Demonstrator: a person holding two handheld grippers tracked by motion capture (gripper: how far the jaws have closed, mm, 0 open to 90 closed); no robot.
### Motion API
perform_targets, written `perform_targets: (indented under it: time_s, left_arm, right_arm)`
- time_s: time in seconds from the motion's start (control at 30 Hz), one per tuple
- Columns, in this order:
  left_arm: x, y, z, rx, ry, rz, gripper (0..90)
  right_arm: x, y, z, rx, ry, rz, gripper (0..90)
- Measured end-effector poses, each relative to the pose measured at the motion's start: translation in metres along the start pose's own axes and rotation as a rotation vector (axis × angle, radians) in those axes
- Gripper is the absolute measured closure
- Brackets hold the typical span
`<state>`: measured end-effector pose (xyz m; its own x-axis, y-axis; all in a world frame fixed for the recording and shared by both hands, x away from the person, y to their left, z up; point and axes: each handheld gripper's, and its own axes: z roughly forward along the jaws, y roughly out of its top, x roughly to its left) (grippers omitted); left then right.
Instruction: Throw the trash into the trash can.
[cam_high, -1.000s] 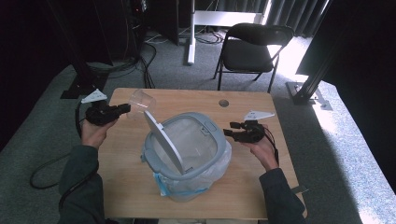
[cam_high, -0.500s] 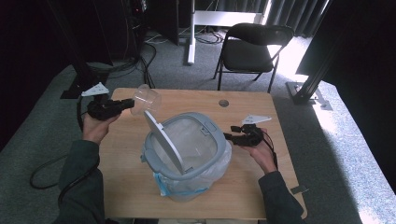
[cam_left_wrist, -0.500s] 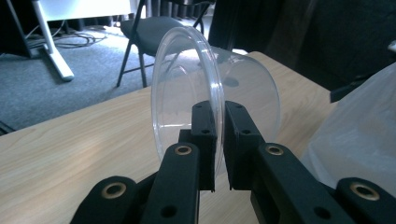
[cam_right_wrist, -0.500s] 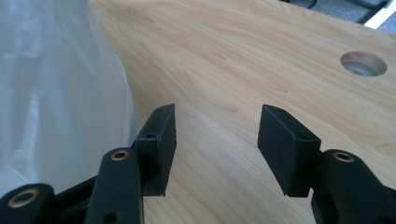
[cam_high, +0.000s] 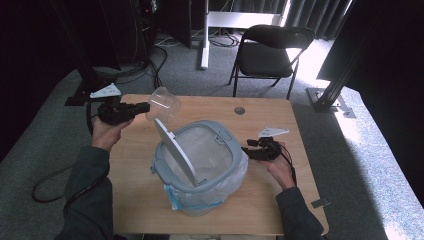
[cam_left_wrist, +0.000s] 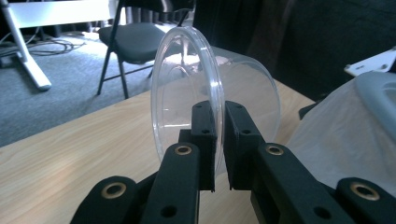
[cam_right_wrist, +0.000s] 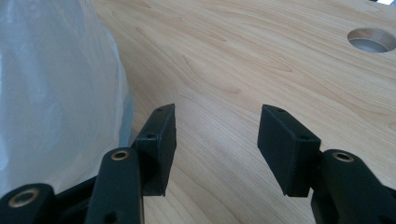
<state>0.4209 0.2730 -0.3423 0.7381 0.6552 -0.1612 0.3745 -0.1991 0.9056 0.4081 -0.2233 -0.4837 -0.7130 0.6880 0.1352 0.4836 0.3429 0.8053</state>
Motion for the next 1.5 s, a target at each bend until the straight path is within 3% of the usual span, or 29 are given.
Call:
perform_targets:
  time_s: [0.13,0.4,0.63,0.83,1.23,1.5]
  left_arm:
    - [-0.011,0.008,0.002,-0.015,-0.044,0.016,83.8]
    - [-0.028,0.027,0.000,-0.026,-0.088,0.065,83.8]
    - [-0.035,0.039,-0.004,-0.040,-0.105,0.083,83.8]
    - [-0.041,0.045,-0.007,-0.051,-0.124,0.089,83.8]
    - [-0.063,0.060,-0.011,-0.075,-0.170,0.139,83.8]
    - [-0.078,0.068,-0.016,-0.079,-0.193,0.168,83.8]
  right_arm:
    - [-0.001,0.000,-0.001,0.001,-0.001,-0.002,46.1]
    - [0.000,0.000,0.000,0.002,0.002,-0.001,46.0]
    - [0.000,-0.002,0.002,0.012,0.005,0.004,46.0]
    - [-0.001,-0.008,0.006,0.034,-0.020,-0.001,46.0]
    - [-0.005,-0.023,0.016,0.095,-0.069,-0.001,45.8]
    - [-0.012,-0.029,0.018,0.105,-0.086,0.021,45.6]
